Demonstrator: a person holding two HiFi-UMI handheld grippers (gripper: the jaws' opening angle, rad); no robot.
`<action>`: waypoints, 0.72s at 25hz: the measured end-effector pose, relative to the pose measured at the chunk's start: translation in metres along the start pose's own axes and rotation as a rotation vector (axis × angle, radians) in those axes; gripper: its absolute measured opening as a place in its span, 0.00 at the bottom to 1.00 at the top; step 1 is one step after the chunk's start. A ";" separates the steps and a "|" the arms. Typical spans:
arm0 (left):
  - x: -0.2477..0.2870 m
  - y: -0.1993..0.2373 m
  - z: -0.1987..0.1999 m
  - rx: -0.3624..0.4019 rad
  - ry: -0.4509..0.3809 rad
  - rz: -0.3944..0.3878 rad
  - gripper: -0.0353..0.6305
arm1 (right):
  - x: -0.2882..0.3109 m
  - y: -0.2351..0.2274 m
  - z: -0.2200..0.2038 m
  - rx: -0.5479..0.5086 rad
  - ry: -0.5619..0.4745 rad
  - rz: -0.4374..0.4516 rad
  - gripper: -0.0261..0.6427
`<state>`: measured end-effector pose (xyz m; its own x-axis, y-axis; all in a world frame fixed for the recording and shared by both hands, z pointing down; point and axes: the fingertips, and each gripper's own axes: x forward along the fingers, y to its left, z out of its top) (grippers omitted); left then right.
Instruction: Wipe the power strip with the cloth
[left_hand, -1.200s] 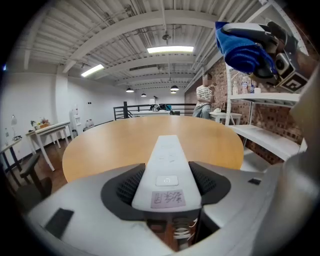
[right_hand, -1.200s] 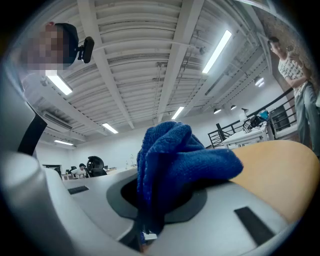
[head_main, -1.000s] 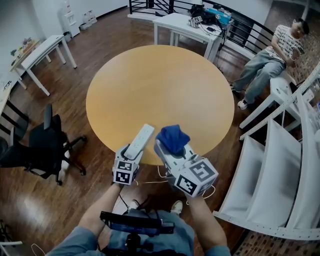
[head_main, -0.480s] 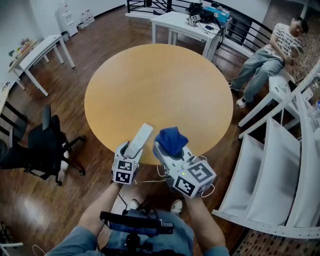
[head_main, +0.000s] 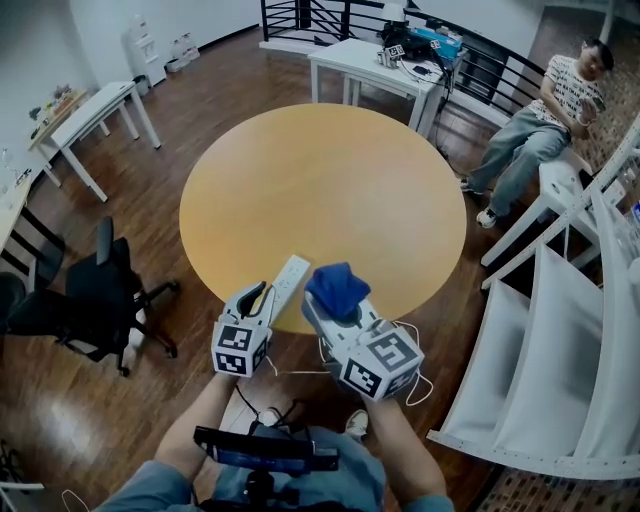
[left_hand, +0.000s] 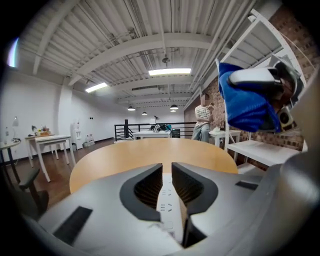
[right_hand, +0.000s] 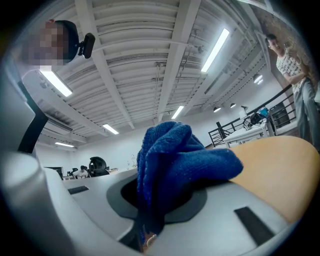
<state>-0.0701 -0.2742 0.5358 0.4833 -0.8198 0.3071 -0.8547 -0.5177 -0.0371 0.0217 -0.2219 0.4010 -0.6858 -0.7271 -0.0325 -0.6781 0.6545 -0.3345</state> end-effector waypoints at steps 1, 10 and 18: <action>-0.005 -0.003 0.011 0.000 -0.027 -0.005 0.13 | -0.001 0.002 0.002 -0.005 -0.004 0.005 0.13; -0.048 -0.027 0.103 -0.010 -0.207 -0.041 0.06 | -0.005 0.011 0.024 -0.049 -0.054 0.024 0.13; -0.073 -0.048 0.135 0.005 -0.266 -0.060 0.06 | -0.010 0.021 0.030 -0.117 -0.060 0.015 0.13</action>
<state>-0.0386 -0.2219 0.3870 0.5662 -0.8229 0.0480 -0.8226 -0.5678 -0.0311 0.0222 -0.2068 0.3663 -0.6817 -0.7256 -0.0943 -0.6961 0.6828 -0.2217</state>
